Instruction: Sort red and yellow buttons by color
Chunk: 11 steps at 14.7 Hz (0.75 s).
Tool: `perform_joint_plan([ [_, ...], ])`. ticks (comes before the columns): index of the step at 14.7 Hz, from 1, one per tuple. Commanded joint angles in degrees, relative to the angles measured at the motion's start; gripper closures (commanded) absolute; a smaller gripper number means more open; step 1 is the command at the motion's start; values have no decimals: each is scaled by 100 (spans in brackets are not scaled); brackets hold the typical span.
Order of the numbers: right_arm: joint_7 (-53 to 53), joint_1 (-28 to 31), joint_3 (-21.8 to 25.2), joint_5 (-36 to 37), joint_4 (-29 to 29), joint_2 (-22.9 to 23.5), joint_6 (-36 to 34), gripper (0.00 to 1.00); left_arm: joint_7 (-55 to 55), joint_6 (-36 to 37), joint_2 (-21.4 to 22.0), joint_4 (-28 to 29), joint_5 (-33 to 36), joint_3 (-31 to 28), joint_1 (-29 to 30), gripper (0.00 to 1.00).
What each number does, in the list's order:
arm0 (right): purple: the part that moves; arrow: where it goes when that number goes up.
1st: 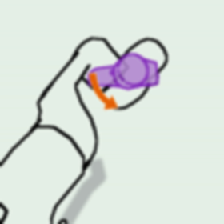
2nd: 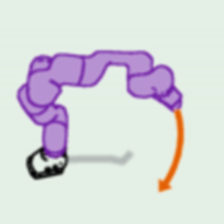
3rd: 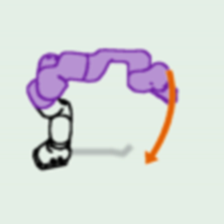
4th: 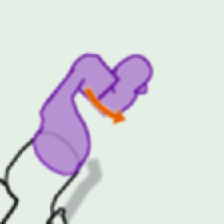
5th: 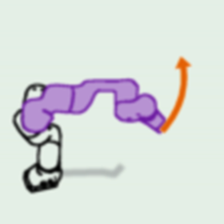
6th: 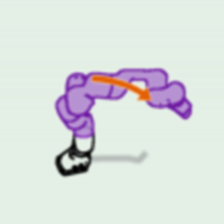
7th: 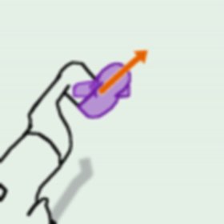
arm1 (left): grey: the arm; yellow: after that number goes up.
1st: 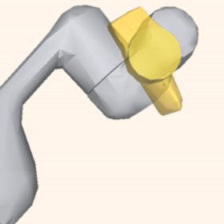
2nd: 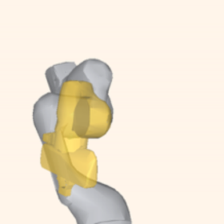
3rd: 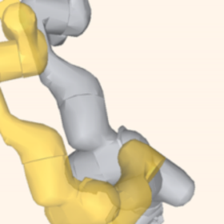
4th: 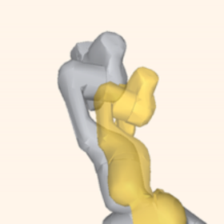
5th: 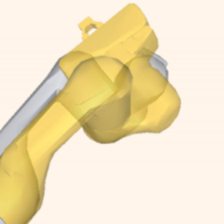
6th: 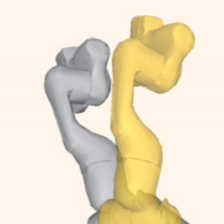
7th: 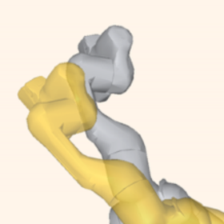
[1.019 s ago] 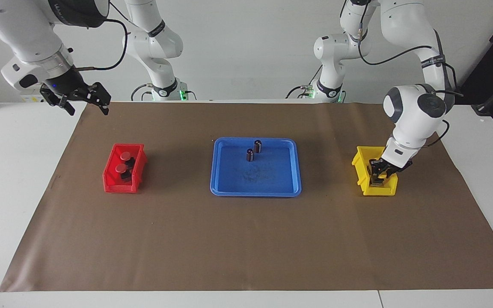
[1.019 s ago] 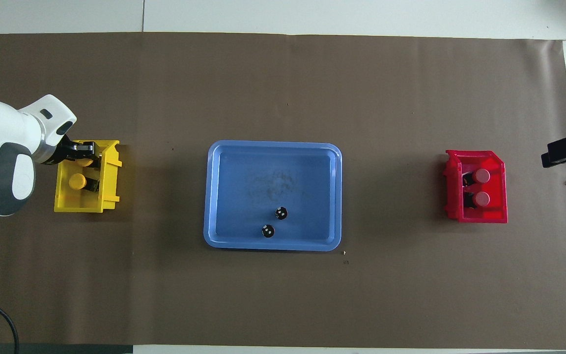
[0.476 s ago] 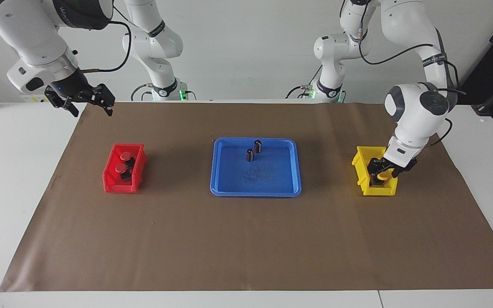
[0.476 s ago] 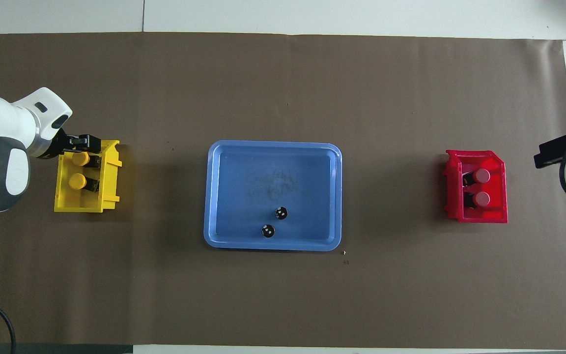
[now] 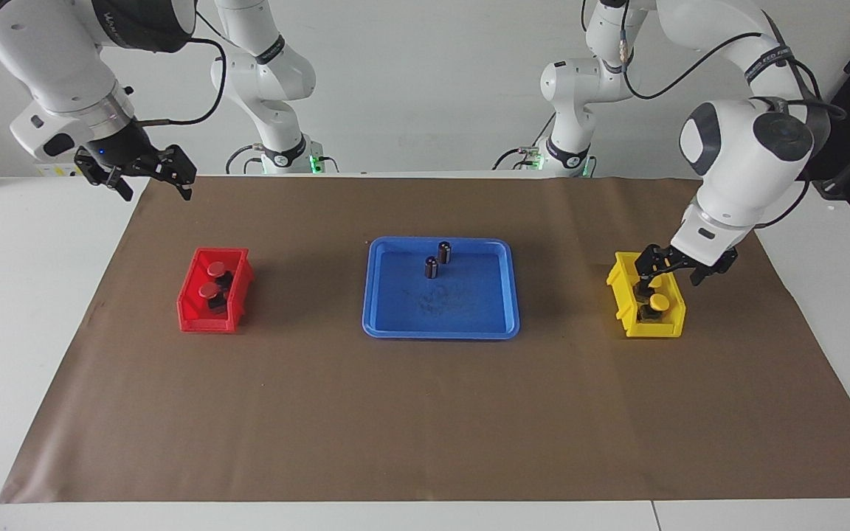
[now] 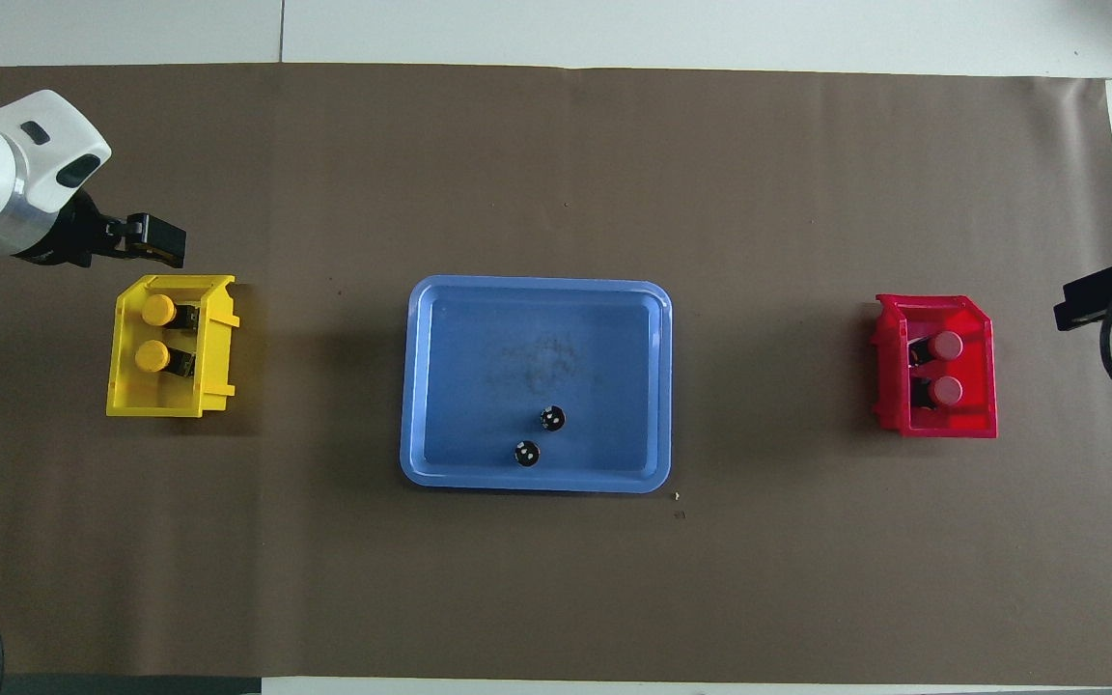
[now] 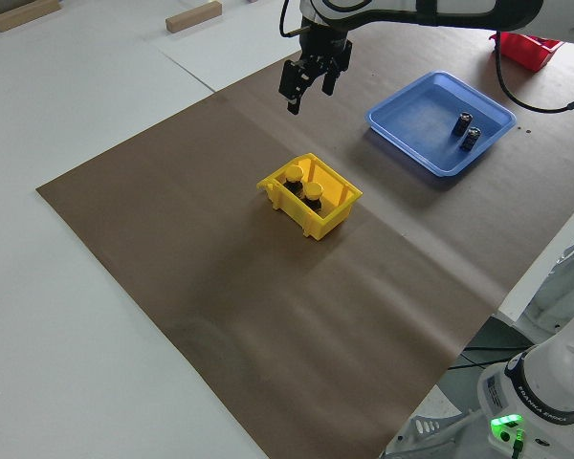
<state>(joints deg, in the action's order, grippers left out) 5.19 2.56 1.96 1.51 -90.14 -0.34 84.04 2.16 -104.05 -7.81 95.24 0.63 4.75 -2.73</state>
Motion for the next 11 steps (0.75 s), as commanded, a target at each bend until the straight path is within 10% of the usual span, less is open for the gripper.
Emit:
perform_joint_plan([
  [1, -53, -10, -21, 94, 76, 25, 42, 0, 31, 778, -45, -671, -168, -35, -53, 0],
  [11, -71, -2, -29, 68, 84, 34, 42, 0, -576, 1914, 245, -1139, -212, -106, 158, 0],
])
